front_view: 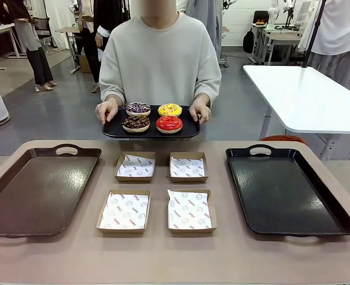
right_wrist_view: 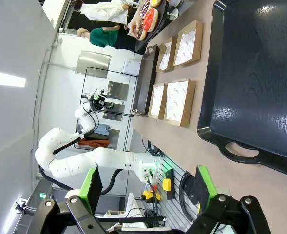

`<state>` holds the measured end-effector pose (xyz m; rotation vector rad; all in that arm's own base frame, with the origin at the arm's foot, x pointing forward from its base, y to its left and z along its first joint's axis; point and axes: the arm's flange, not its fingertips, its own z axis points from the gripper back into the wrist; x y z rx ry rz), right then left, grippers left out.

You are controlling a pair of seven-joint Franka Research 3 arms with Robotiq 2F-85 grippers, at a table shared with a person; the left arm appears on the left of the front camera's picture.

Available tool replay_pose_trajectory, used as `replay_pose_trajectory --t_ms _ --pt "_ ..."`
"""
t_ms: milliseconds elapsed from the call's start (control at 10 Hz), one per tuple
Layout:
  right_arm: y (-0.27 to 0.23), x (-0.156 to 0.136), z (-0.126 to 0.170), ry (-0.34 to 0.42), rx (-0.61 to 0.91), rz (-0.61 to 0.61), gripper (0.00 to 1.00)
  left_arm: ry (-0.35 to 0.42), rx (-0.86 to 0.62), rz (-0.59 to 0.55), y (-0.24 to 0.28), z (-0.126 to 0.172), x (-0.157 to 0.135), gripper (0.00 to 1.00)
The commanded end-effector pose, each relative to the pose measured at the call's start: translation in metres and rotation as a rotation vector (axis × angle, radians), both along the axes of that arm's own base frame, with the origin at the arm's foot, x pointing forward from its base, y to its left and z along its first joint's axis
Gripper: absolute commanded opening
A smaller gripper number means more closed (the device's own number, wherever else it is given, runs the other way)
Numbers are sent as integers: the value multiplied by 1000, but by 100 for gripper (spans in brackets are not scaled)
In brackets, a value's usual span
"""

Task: Individually package the donuts and arrange them on the tray.
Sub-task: Pick up one Paper togo box.

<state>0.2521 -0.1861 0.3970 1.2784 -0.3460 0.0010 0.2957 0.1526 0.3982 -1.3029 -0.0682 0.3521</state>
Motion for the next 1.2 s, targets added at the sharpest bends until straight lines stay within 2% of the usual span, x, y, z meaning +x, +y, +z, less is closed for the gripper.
replay_pose_trajectory --t_ms 0,1100 --pt "0 -1 0 -2 6 3 100 11 -19 7 -2 2 0 100" --pt "0 -1 0 -2 6 3 100 11 -19 7 -2 2 0 100"
